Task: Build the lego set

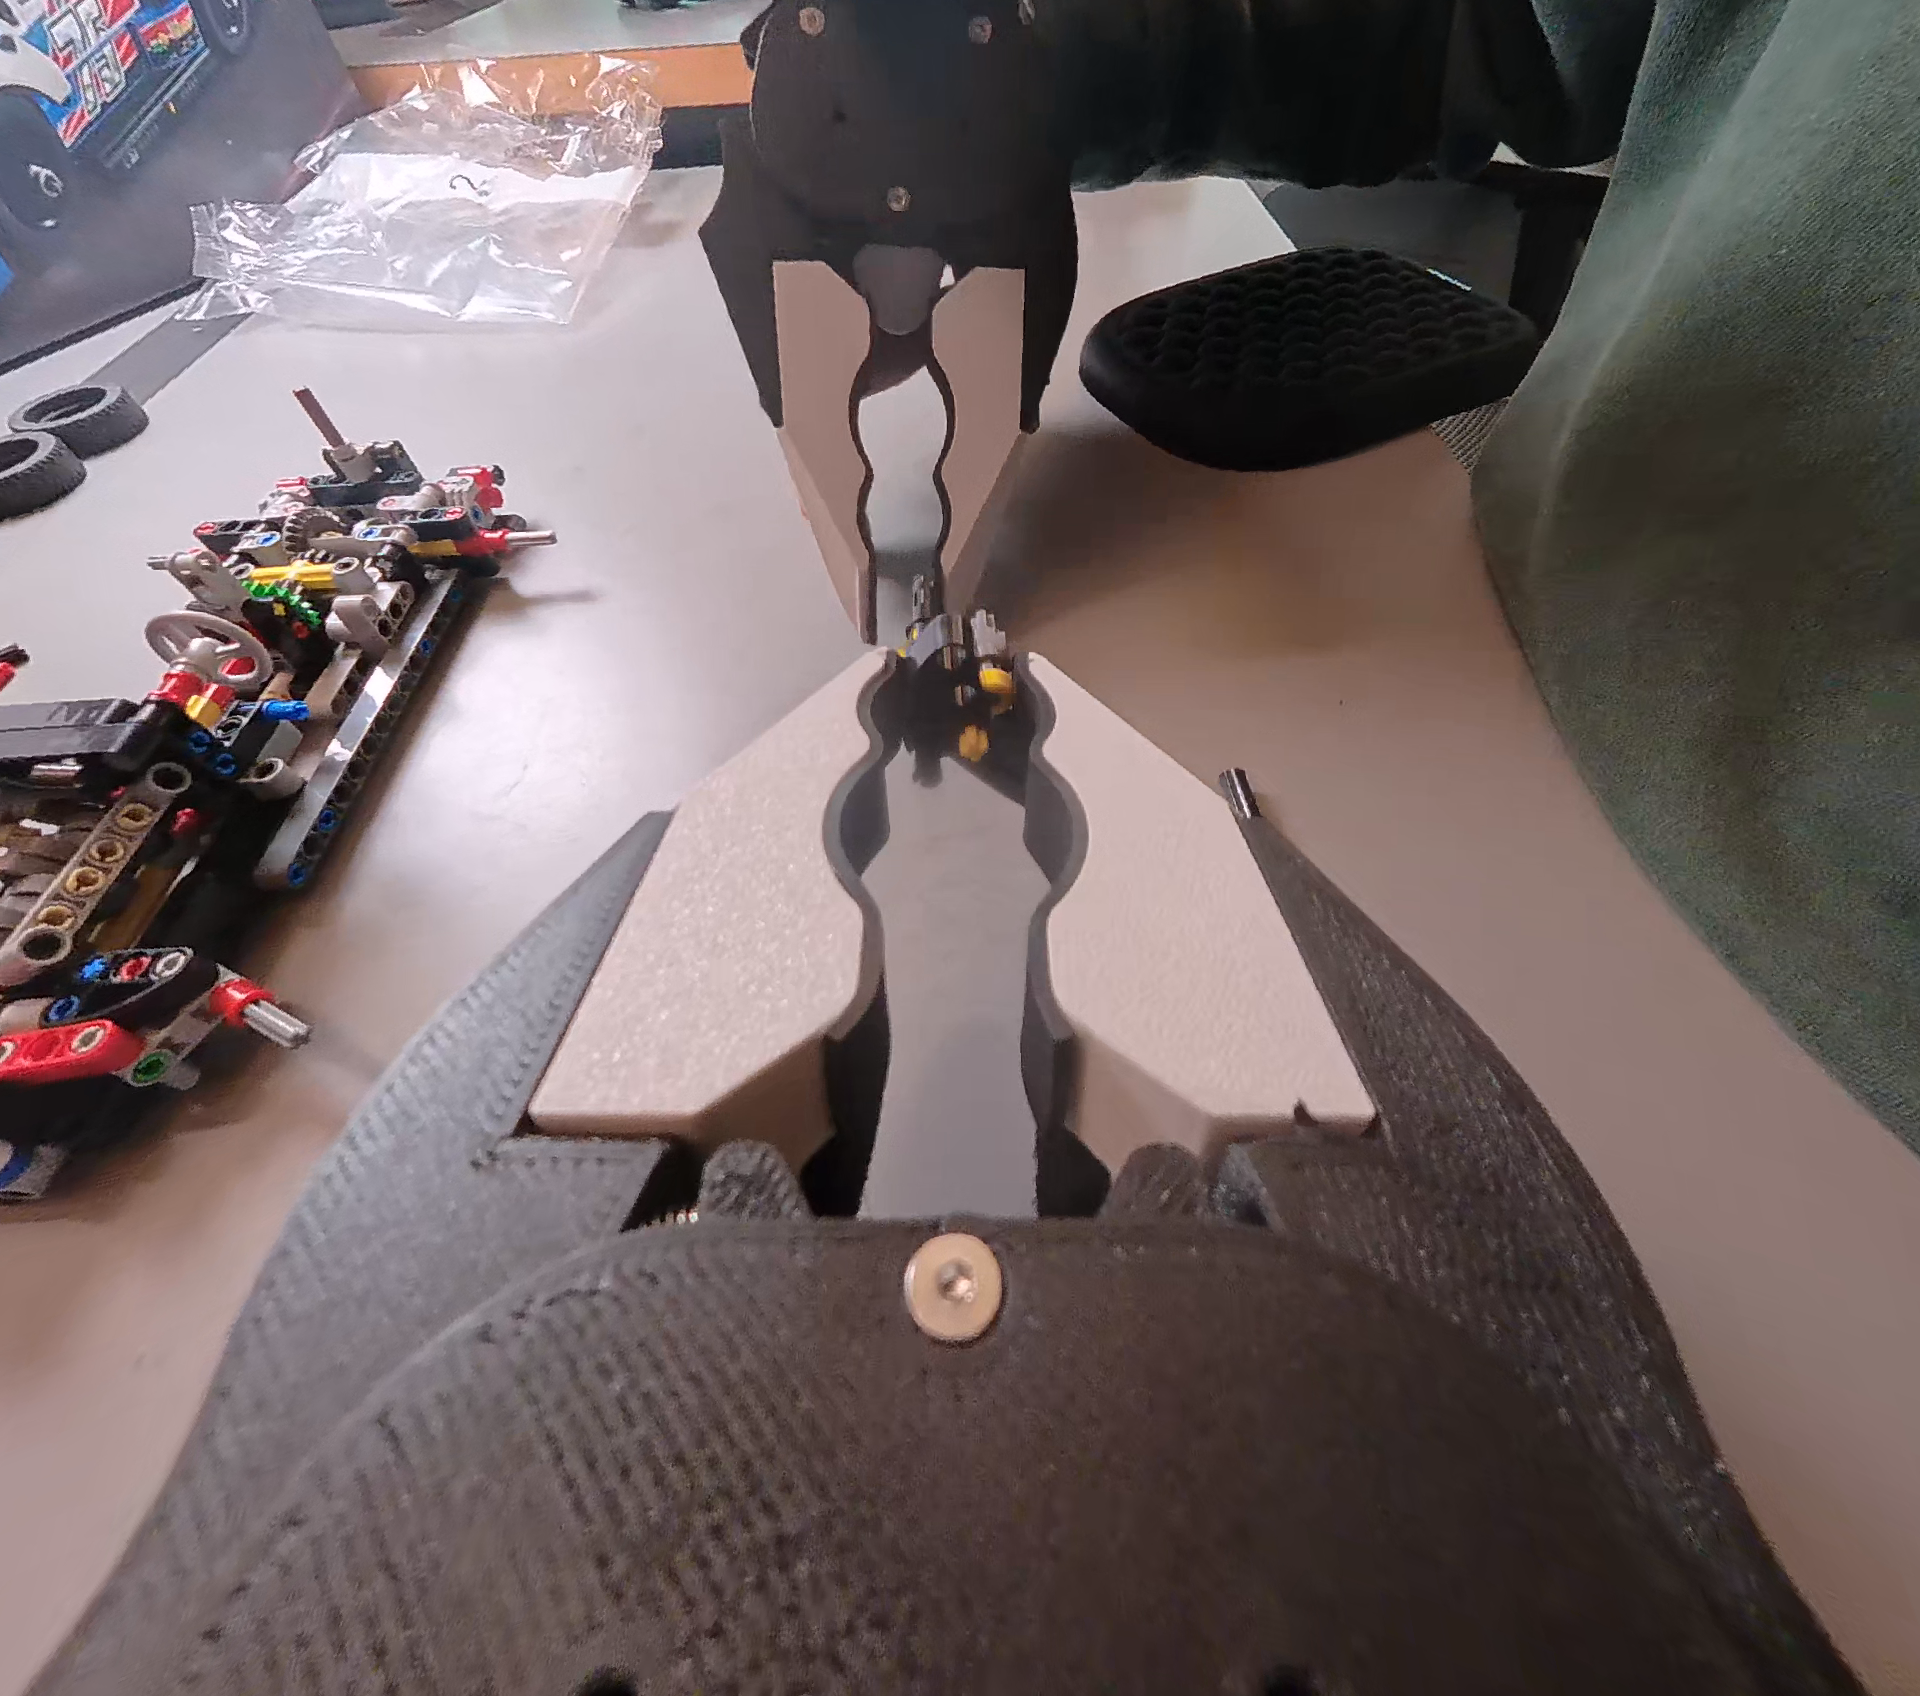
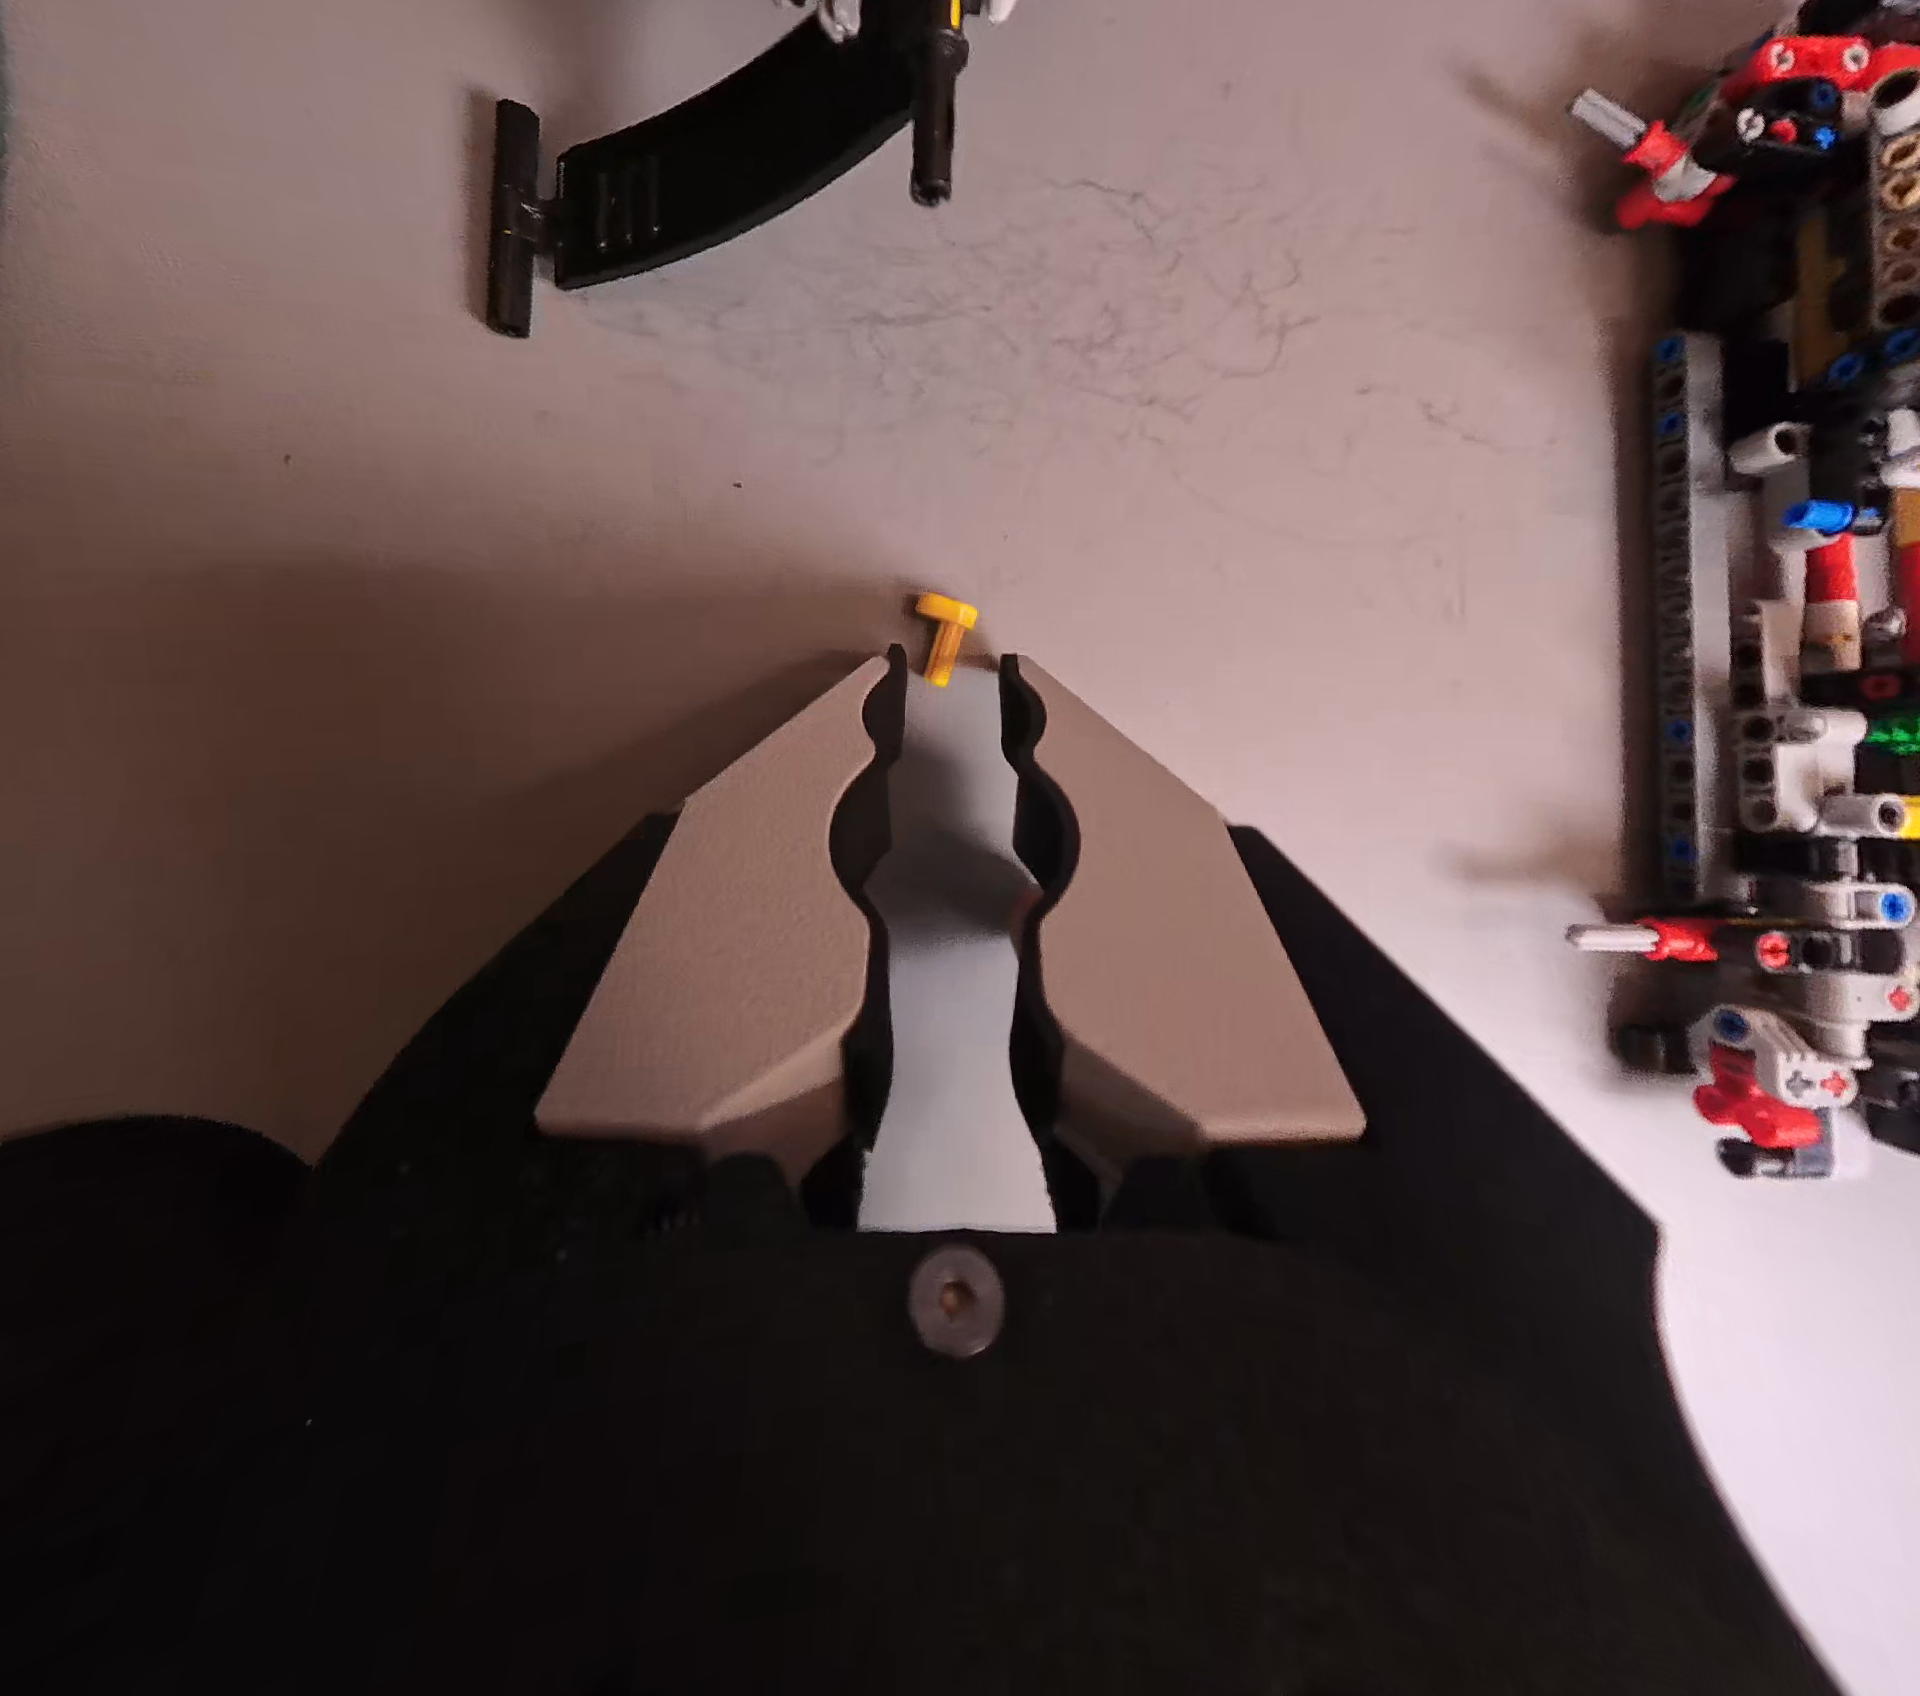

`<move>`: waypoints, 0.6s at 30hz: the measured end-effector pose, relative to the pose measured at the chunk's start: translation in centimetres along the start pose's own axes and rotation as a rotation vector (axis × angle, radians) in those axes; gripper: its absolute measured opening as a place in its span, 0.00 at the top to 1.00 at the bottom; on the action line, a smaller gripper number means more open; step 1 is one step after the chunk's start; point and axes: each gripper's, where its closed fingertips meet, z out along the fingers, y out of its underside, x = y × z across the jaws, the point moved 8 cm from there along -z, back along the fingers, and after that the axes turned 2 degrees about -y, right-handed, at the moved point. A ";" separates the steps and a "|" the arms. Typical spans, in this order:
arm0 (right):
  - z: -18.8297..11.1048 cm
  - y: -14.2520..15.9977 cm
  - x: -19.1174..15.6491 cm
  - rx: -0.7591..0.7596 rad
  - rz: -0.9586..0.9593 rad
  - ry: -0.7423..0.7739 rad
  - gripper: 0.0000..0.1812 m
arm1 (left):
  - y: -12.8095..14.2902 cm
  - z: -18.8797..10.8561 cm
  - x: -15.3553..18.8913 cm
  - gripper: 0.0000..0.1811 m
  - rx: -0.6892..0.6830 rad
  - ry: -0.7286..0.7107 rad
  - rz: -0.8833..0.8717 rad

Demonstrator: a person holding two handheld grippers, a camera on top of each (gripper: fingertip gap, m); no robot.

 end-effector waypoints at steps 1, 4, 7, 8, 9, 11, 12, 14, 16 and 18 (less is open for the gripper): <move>0.0 0.1 0.0 0.007 0.020 -0.004 0.93 | 0.0 0.0 0.0 0.90 0.001 0.001 0.000; 0.2 0.0 0.1 0.011 0.048 -0.004 0.95 | 0.0 0.0 -0.1 0.90 -0.006 -0.004 -0.002; 0.4 -0.3 -0.2 -0.002 0.047 -0.017 0.99 | 0.1 0.0 -0.2 0.90 -0.017 -0.014 -0.004; 0.4 -0.4 -0.2 -0.009 0.047 -0.017 0.99 | 0.1 0.0 -0.2 0.90 -0.017 -0.016 -0.005; 0.5 -0.5 -0.1 -0.013 0.058 -0.017 0.99 | 0.1 0.0 -0.2 0.90 -0.016 -0.016 -0.006; 0.6 -0.6 -0.1 -0.012 0.075 -0.017 0.99 | 0.0 -0.1 -0.2 0.90 -0.015 -0.017 -0.008; 0.6 -0.6 -0.2 -0.009 0.048 -0.007 1.00 | 0.0 -0.1 -0.2 0.90 -0.017 -0.019 -0.009; 0.6 -0.6 -0.4 0.022 -0.036 0.055 1.00 | 0.1 -0.1 -0.3 0.90 -0.025 -0.025 -0.013; 0.4 -1.0 -0.7 0.182 -0.065 0.118 0.99 | 0.2 -0.2 -0.5 0.90 -0.031 -0.032 -0.023; -0.4 -1.6 -1.1 0.369 -0.056 0.172 0.99 | 0.0 -0.3 -0.6 0.90 -0.017 -0.030 -0.043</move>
